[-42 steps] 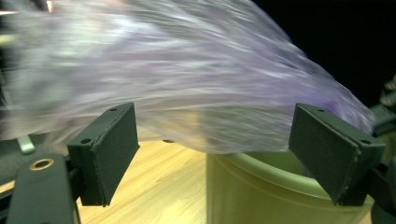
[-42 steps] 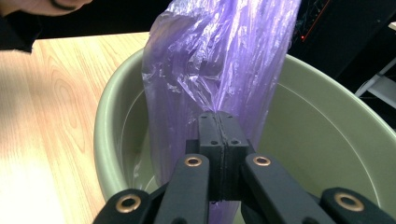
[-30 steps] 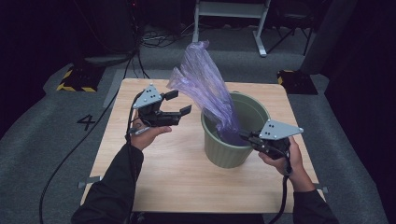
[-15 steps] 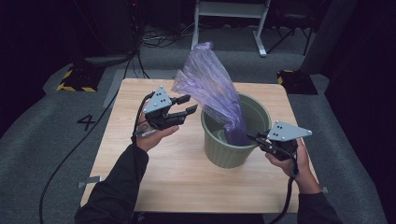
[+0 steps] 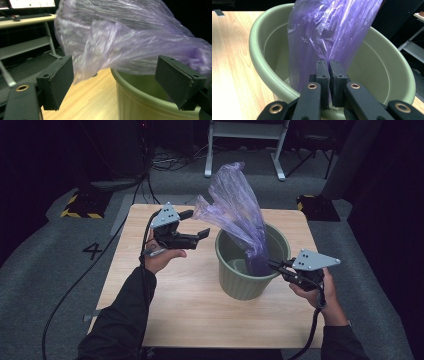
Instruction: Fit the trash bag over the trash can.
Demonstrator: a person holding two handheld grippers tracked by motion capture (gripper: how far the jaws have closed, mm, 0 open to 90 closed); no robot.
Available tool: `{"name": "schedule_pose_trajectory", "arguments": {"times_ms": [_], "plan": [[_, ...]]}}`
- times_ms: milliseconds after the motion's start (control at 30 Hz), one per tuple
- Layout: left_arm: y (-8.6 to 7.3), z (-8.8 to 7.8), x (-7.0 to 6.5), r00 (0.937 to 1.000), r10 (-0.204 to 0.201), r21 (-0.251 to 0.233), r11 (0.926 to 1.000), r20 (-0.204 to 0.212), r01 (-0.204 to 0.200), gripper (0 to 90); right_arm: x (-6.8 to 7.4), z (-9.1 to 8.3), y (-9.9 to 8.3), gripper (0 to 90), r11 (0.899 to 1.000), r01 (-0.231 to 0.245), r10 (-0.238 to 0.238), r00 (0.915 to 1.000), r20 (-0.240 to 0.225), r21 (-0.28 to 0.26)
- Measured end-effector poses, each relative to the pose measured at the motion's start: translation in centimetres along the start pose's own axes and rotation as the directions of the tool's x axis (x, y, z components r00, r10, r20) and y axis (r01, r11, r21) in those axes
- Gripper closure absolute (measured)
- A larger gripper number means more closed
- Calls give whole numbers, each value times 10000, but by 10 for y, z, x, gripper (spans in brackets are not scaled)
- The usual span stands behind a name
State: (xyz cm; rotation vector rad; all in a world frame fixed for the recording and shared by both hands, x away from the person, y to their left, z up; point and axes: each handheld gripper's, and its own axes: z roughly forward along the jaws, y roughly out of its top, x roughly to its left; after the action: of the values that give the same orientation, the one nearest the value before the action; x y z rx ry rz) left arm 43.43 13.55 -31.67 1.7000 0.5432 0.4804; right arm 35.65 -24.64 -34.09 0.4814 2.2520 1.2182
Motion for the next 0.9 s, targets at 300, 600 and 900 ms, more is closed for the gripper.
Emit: {"name": "schedule_pose_trajectory", "arguments": {"times_ms": [300, 600, 900], "plan": [[8, 12, -8, 9932, 1135, 525, 9923, -258, -1121, 788, -1, -5, -1, 832, 9999, 94, -93, 9999, 99, -109], [6, 13, -16, 9875, 1562, 601, 9857, 198, -1571, 899, -6, -8, -3, 599, 9993, -321, 332, 9980, 543, -211], [0, 7, -33, 9800, 1909, 495, 9798, 569, -1938, 899, -6, -9, 2, 293, 9955, -800, 829, 9948, 590, -502]]}}
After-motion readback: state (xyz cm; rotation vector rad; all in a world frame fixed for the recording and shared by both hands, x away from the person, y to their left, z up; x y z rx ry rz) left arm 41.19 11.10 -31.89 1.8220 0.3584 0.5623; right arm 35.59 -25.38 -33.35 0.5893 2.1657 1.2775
